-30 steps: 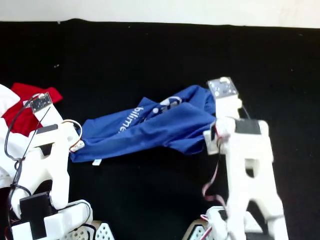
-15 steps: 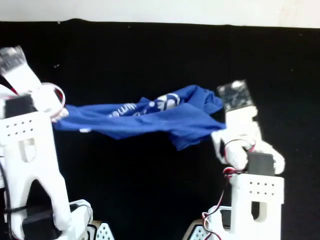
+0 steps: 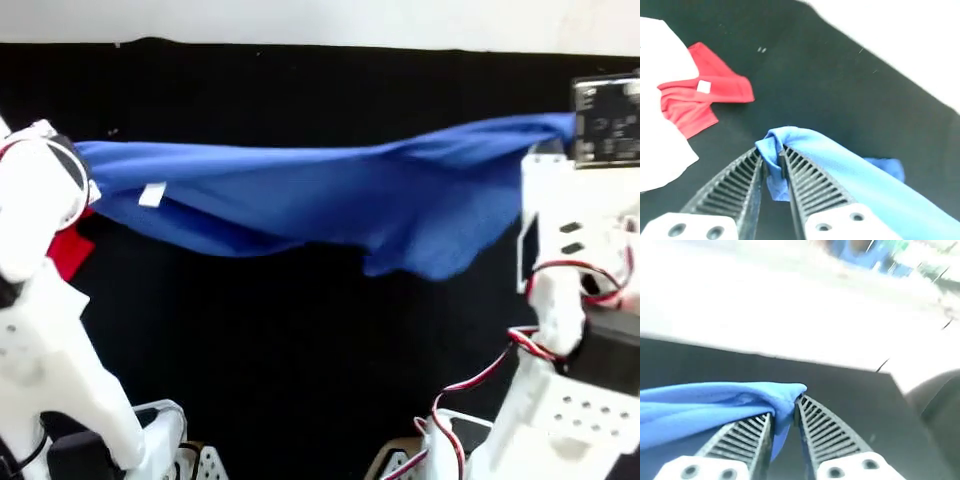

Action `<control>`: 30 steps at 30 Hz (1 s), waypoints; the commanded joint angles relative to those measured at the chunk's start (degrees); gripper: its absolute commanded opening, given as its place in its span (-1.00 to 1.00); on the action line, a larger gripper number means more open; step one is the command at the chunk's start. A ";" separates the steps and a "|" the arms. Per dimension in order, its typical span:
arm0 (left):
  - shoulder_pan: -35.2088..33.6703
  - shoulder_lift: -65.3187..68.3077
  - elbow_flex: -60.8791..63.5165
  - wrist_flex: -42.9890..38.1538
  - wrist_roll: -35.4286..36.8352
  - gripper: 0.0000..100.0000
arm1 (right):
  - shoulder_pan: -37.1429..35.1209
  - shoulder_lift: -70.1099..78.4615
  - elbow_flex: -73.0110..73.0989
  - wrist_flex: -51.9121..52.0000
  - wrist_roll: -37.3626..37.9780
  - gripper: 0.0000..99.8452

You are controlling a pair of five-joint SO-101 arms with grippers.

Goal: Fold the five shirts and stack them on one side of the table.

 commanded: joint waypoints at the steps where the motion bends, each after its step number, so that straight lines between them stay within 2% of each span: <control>1: 0.22 -1.45 -6.20 0.26 3.96 -0.98 | 1.63 1.19 -9.63 -1.01 0.70 -0.99; 9: 0.13 -1.63 -18.68 2.81 4.48 -0.98 | 1.71 1.10 -21.67 -1.01 0.79 -0.99; 20: 0.13 -1.71 -19.21 3.08 4.48 -0.98 | 1.71 1.10 -29.58 -1.45 0.70 -0.99; 30: -0.04 -5.32 -19.91 3.43 4.48 -0.98 | 1.71 -3.03 -29.76 -0.92 0.53 -0.99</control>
